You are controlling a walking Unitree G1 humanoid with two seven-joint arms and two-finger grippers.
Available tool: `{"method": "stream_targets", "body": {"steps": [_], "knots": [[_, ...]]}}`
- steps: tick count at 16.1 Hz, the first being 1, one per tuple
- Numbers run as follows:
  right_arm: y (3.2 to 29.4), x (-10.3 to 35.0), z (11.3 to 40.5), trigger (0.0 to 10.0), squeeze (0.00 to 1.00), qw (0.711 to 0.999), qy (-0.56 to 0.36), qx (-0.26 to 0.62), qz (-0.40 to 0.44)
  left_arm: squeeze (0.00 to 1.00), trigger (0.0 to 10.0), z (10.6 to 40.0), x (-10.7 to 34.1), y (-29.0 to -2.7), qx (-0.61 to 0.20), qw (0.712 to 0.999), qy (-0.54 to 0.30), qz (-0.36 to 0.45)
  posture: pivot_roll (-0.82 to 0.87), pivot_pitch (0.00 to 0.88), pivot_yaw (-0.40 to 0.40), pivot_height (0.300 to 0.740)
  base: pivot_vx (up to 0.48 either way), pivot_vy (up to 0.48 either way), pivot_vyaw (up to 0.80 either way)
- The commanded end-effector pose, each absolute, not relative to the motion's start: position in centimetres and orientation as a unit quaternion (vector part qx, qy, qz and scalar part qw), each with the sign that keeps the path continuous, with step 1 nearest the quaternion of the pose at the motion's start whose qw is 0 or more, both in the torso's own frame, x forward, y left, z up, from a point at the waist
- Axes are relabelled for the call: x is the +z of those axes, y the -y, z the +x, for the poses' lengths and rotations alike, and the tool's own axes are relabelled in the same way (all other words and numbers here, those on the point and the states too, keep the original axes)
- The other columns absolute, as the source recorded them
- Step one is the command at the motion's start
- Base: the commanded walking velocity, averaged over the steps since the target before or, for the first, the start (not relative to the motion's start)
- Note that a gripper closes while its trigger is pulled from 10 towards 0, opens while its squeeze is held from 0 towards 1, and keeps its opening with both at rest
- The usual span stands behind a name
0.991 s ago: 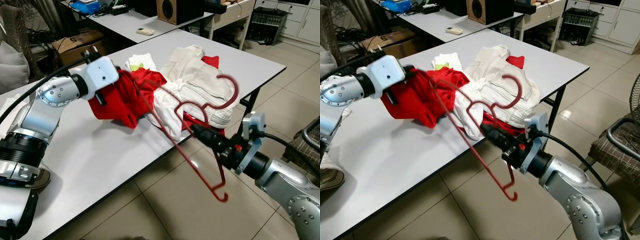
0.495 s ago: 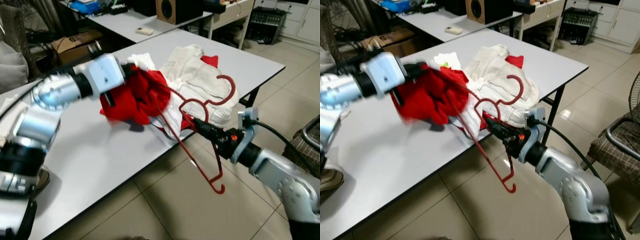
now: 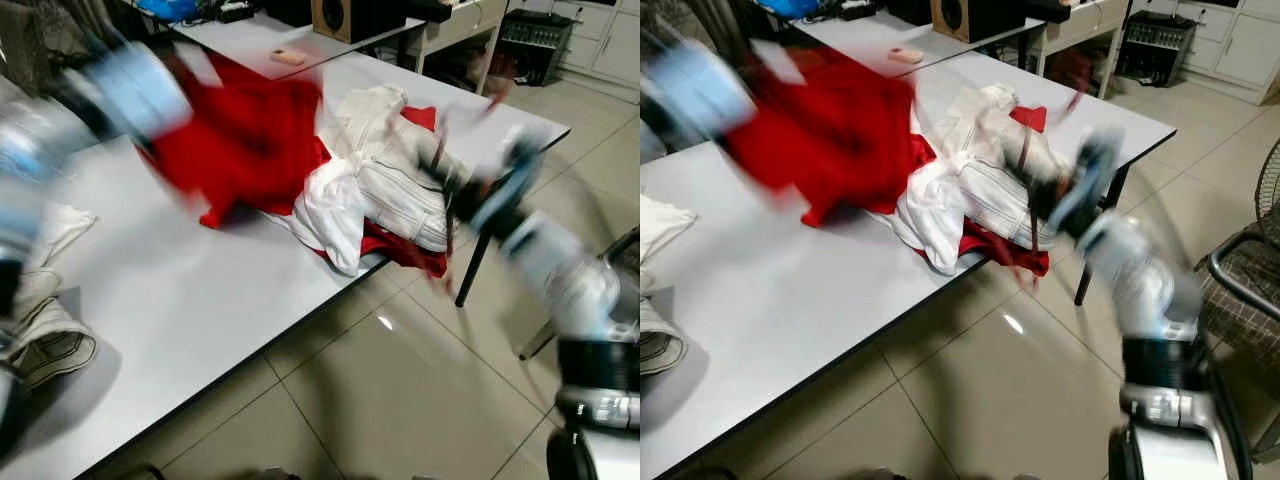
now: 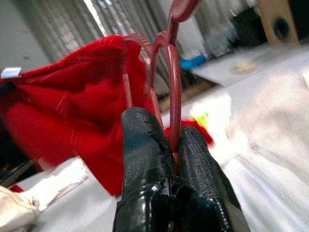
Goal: Hang hanger
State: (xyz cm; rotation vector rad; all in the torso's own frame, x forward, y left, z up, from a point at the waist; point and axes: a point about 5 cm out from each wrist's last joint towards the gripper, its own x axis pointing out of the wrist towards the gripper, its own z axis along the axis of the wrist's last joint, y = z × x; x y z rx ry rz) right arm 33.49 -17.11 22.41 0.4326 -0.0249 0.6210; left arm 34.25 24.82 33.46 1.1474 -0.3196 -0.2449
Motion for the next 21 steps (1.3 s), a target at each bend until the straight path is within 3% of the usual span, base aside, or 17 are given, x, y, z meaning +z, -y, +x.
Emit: {"method": "stream_targets", "body": {"steps": [1, 3, 10, 13, 17, 19, 20, 21], "knots": [[16.7, 20.9, 33.4, 10.0, 0.00, 0.929, -0.027, 0.306, 0.206, 0.00, 0.0, 33.7, 34.5, -25.1, -0.118, 0.816, 0.169, 0.539, -0.13, 0.000, 0.088, 0.719, 0.000, 0.000, 0.00], [14.4, 18.2, 33.0, 10.0, 0.00, 0.916, -0.077, 0.330, 0.215, 0.00, 0.0, 33.4, 33.7, -21.8, -0.188, 0.817, 0.206, 0.504, -0.11, 0.000, 0.075, 0.719, 0.000, 0.000, 0.00], [11.9, 16.5, 31.2, 10.0, 0.00, 0.887, -0.111, 0.381, 0.235, 0.00, 0.0, 34.0, 32.0, -20.0, -0.252, 0.825, 0.181, 0.472, -0.11, 0.000, 0.094, 0.719, 0.000, 0.000, 0.00], [11.2, 15.8, 30.1, 10.0, 0.00, 0.872, -0.141, 0.414, 0.220, 0.00, 0.0, 34.2, 32.0, -19.8, -0.263, 0.814, 0.179, 0.486, -0.09, 0.000, 0.097, 0.719, 0.000, 0.000, 0.00], [11.7, 14.3, 30.1, 10.0, 0.00, 0.885, -0.179, 0.392, 0.177, 0.00, 0.0, 34.0, 32.0, -19.7, -0.277, 0.805, 0.172, 0.495, -0.08, 0.000, 0.090, 0.719, 0.000, 0.000, 0.00], [11.9, 14.8, 31.3, 10.0, 0.00, 0.898, -0.149, 0.360, 0.202, 0.00, 0.0, 33.3, 31.8, -19.1, -0.324, 0.792, 0.169, 0.490, -0.04, 0.000, 0.082, 0.719, 0.000, 0.000, 0.00], [12.3, 15.7, 33.0, 10.0, 0.00, 0.917, -0.091, 0.306, 0.238, 0.00, 0.0, 32.1, 30.6, -18.5, -0.393, 0.771, 0.131, 0.484, 0.00, 0.000, 0.087, 0.719, 0.000, 0.000, 0.00], [12.6, 16.5, 33.8, 10.0, 0.00, 0.911, -0.055, 0.279, 0.297, 0.00, 0.0, 31.8, 29.6, -18.7, -0.407, 0.764, 0.091, 0.493, 0.02, 0.000, 0.092, 0.719, 0.000, 0.000, 0.00]]}}
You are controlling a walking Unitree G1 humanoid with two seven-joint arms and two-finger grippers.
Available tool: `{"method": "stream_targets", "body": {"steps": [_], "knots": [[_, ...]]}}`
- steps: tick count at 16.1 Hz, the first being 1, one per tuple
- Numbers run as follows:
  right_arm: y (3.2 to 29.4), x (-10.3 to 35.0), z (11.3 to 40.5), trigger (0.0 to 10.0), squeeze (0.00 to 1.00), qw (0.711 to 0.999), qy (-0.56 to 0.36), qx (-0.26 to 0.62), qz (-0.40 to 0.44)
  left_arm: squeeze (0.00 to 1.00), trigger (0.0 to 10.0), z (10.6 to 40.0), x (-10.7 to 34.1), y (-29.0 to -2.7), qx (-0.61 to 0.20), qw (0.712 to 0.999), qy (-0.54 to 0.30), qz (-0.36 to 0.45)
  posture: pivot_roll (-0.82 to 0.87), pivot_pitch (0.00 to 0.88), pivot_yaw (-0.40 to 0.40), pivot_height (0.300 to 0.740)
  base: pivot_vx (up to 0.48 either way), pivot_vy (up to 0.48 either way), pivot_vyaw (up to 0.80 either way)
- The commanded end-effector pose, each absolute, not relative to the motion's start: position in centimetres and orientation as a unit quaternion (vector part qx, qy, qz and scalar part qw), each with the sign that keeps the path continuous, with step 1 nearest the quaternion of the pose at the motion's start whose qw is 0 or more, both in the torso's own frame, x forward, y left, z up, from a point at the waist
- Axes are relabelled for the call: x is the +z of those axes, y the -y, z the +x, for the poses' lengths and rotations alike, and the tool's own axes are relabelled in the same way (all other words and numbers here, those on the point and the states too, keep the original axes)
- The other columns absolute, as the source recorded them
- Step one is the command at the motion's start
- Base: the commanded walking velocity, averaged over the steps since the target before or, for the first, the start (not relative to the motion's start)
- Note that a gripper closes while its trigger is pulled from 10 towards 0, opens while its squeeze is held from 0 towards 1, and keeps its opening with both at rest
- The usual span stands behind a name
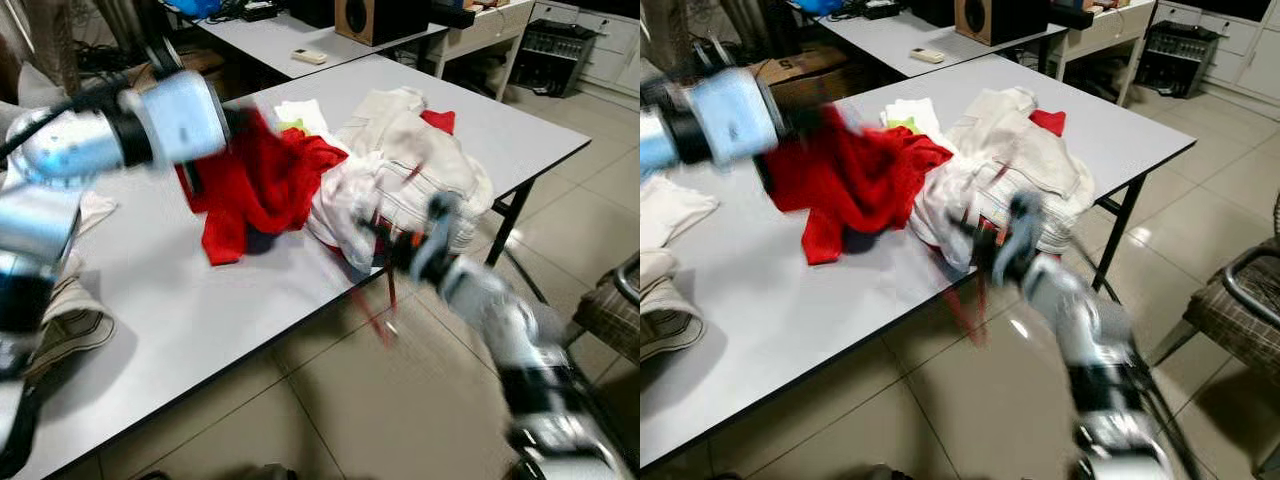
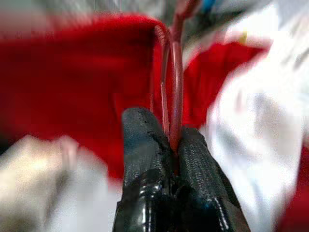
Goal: Hang hanger
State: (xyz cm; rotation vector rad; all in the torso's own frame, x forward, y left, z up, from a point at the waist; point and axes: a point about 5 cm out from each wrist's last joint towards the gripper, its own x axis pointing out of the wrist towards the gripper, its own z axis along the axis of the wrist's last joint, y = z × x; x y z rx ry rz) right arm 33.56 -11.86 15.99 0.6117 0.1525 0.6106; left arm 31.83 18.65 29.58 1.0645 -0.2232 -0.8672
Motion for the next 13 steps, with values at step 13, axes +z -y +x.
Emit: {"method": "stream_targets", "body": {"steps": [13], "knots": [[5.5, 17.8, 36.3, 10.0, 0.00, 0.696, 0.015, 0.188, 0.693, 0.00, 0.0, 26.2, 24.9, -16.0, -0.522, 0.731, -0.027, 0.438, 0.17, 0.000, 0.086, 0.719, 0.000, 0.000, 0.00]]}}
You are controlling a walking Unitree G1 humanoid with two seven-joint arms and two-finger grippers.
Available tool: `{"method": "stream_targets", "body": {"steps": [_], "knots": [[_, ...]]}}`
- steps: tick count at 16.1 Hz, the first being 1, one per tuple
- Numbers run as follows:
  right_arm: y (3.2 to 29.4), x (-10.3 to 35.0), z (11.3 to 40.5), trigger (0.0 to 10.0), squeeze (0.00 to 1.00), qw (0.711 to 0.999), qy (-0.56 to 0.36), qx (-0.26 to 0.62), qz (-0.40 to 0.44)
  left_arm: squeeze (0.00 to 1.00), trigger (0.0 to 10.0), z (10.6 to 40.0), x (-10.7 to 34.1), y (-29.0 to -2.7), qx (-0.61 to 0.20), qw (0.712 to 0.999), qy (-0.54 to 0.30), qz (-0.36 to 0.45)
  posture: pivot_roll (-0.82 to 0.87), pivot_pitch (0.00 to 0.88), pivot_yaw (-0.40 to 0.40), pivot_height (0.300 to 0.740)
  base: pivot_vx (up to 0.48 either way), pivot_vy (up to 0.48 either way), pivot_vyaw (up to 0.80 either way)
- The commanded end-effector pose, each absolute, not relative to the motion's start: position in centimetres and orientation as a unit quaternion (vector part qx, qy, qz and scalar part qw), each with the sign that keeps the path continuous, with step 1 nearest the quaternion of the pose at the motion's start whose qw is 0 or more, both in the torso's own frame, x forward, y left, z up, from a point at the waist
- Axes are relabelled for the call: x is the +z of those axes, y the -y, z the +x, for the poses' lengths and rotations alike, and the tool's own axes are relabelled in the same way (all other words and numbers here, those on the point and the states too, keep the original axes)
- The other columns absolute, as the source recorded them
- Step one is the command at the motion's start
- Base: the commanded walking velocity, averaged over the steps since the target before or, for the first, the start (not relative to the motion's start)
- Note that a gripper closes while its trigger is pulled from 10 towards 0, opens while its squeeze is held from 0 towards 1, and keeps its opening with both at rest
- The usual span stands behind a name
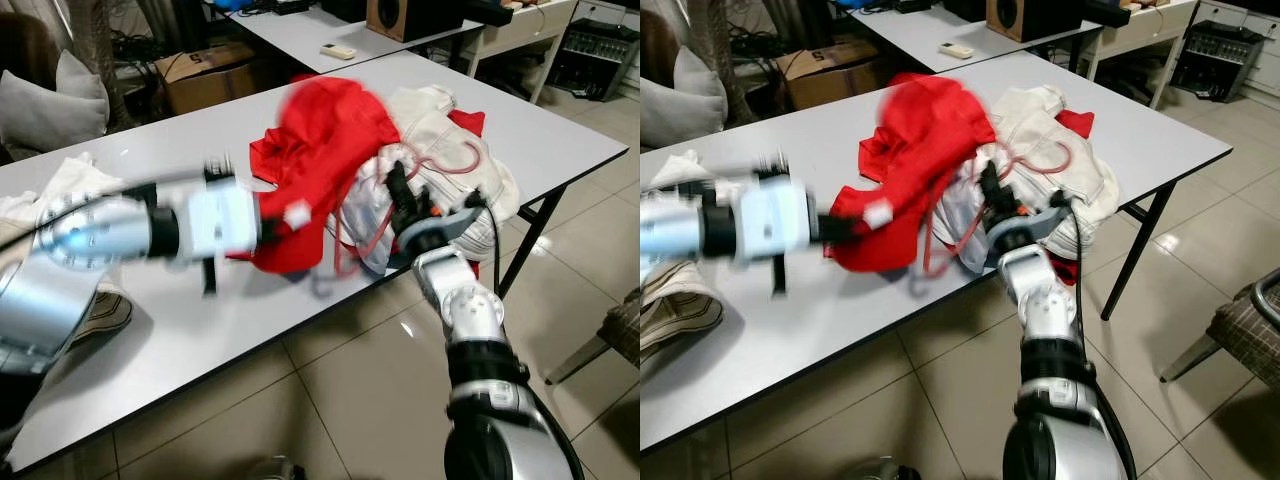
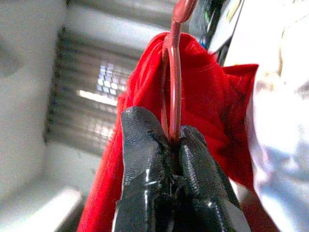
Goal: Hang hanger
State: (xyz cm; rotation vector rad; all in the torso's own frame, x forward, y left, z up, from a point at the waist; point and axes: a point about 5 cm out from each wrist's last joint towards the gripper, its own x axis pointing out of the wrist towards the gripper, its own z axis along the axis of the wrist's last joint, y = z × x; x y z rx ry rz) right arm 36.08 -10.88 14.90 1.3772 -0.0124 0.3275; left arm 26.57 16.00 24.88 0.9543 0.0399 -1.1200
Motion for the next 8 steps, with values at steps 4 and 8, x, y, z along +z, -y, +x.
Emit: {"method": "stream_targets", "body": {"steps": [4, 8], "knots": [[3.4, 18.9, 36.5, 10.0, 0.00, 0.659, 0.006, 0.200, 0.725, 0.00, 0.0, 25.5, 23.9, -15.1, -0.537, 0.725, -0.034, 0.430, 0.19, 0.014, 0.063, 0.719, 0.000, 0.000, 0.00], [1.7, 19.4, 37.0, 10.0, 0.00, 0.675, -0.006, 0.179, 0.715, 0.00, 0.0, 23.4, 23.7, -13.2, -0.604, 0.716, -0.045, 0.348, 0.19, 0.013, 0.039, 0.719, 0.000, 0.000, 0.00]]}}
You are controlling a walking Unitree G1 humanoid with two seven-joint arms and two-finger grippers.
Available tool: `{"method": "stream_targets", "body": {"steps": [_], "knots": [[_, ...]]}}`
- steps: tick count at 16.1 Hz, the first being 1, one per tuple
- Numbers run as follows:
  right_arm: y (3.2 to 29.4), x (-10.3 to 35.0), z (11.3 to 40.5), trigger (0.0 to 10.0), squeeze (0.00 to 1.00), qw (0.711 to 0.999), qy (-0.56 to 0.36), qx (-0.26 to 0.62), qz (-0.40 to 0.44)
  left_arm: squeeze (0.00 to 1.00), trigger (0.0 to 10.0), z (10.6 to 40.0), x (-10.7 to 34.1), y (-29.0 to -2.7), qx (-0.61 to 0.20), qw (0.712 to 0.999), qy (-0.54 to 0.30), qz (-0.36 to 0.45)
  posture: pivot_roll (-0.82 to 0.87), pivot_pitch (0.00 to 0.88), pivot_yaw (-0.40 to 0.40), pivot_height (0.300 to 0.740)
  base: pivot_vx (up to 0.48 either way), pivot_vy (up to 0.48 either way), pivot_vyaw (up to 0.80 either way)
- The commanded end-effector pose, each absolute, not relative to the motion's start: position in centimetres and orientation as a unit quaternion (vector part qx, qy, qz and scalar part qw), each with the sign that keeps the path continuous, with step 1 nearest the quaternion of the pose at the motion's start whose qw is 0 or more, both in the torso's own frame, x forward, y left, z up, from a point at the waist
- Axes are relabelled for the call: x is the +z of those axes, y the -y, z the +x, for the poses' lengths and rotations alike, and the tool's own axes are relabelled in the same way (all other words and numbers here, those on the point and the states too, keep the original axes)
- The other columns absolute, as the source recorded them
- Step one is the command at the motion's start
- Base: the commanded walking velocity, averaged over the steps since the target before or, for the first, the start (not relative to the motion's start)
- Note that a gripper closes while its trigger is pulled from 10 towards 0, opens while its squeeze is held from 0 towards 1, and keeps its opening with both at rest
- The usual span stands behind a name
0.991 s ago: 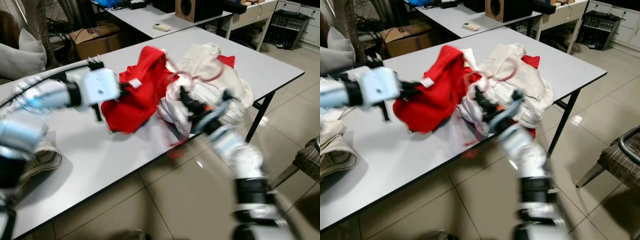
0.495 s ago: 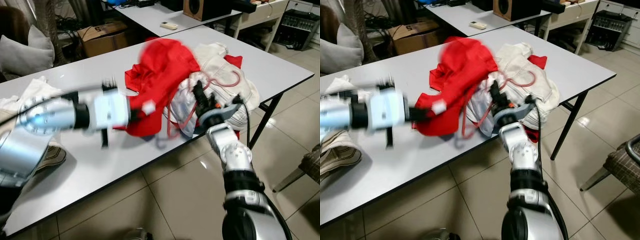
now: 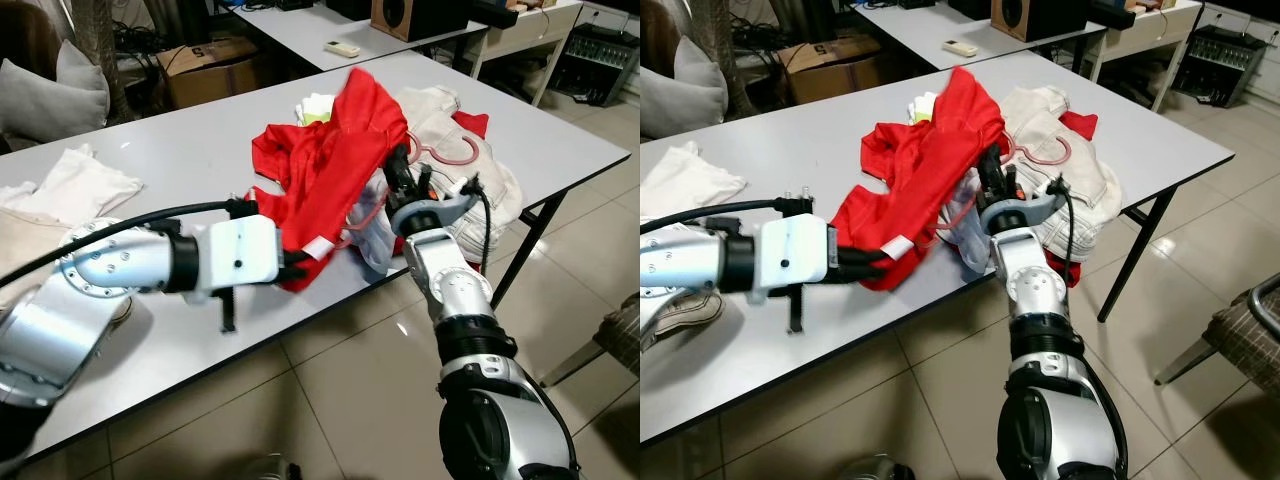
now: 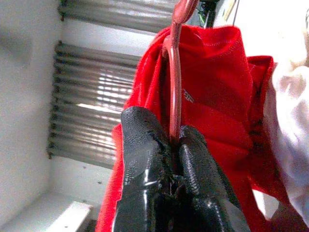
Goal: Hang hanger
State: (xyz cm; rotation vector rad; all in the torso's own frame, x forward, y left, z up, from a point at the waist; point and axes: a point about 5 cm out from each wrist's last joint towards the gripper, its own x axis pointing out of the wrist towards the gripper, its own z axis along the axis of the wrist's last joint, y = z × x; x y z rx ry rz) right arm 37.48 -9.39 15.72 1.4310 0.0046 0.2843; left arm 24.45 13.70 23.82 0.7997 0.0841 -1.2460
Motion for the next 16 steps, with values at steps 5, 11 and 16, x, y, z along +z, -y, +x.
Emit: {"method": "stream_targets", "body": {"steps": [5, 11, 16], "knots": [[1.0, 19.4, 37.0, 10.0, 0.00, 0.676, -0.013, 0.174, 0.716, 0.00, 0.0, 21.8, 23.5, -12.6, -0.655, 0.696, -0.084, 0.281, 0.19, 0.006, 0.039, 0.719, 0.000, 0.000, 0.00], [0.9, 20.5, 37.7, 10.0, 0.00, 0.639, -0.020, 0.165, 0.751, 0.00, 0.0, 22.2, 22.3, -12.7, -0.629, 0.715, -0.124, 0.280, 0.18, 0.000, 0.041, 0.719, 0.000, 0.000, 0.00], [-0.6, 20.3, 37.2, 10.0, 0.00, 0.740, -0.026, 0.213, 0.637, 0.00, 0.0, 22.7, 25.8, -10.5, -0.644, 0.747, -0.036, 0.159, 0.17, 0.000, 0.049, 0.719, 0.000, 0.000, 0.00]]}}
